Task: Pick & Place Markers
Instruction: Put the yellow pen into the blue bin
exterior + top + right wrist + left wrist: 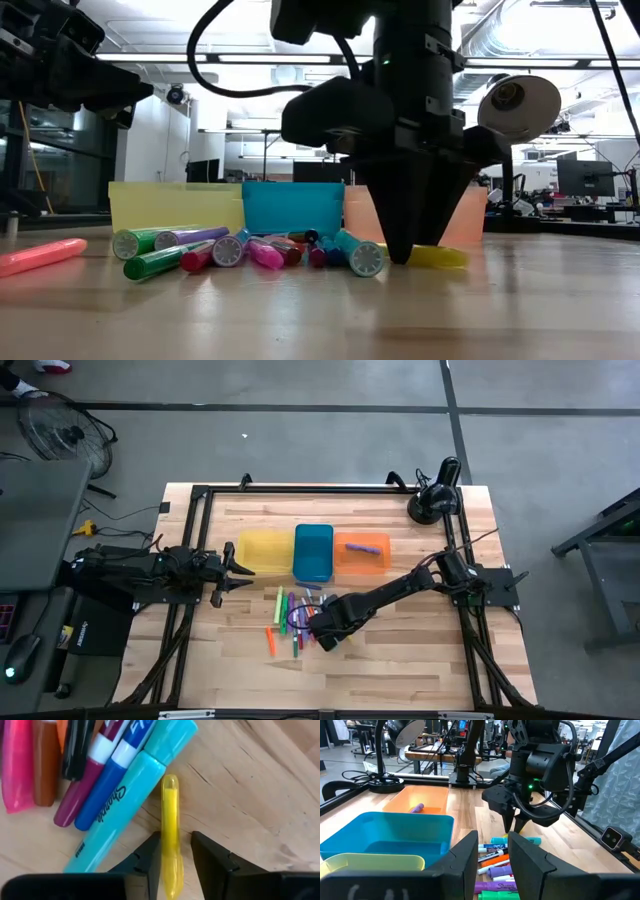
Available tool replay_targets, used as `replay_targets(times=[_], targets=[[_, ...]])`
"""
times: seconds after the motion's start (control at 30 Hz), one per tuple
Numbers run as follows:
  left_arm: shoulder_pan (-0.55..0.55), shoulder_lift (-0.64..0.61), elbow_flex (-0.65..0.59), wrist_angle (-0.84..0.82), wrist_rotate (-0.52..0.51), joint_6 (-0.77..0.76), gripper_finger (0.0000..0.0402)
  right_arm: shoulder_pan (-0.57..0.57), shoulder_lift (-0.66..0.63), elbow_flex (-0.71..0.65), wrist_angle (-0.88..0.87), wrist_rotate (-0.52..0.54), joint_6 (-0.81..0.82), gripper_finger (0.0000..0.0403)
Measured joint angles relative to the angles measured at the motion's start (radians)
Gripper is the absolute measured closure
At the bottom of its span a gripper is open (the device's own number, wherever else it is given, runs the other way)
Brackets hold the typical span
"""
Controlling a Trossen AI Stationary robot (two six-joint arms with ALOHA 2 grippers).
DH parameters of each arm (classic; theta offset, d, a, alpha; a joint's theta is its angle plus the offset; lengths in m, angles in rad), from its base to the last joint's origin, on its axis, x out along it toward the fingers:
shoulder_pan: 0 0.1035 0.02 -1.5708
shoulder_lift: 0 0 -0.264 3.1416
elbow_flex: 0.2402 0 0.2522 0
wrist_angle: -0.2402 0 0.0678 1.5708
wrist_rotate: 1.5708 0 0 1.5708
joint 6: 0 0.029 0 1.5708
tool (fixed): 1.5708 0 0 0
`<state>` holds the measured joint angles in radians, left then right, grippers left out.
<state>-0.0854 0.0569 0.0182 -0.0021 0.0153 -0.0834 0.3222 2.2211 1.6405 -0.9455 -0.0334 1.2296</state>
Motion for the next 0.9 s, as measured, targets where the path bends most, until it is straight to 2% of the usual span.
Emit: replay_targets(times=[0.33, 0.9], targets=[[0.000, 0.000, 0.000, 0.000, 0.000, 0.000, 0.0298, 0.002, 0.002, -0.001, -0.008, 0.039, -0.089, 0.0374], [0.000, 0.000, 0.000, 0.000, 0.000, 0.000, 0.0298, -0.018, -0.062, 0.011, -0.104, 0.092, -0.231, 0.0374]])
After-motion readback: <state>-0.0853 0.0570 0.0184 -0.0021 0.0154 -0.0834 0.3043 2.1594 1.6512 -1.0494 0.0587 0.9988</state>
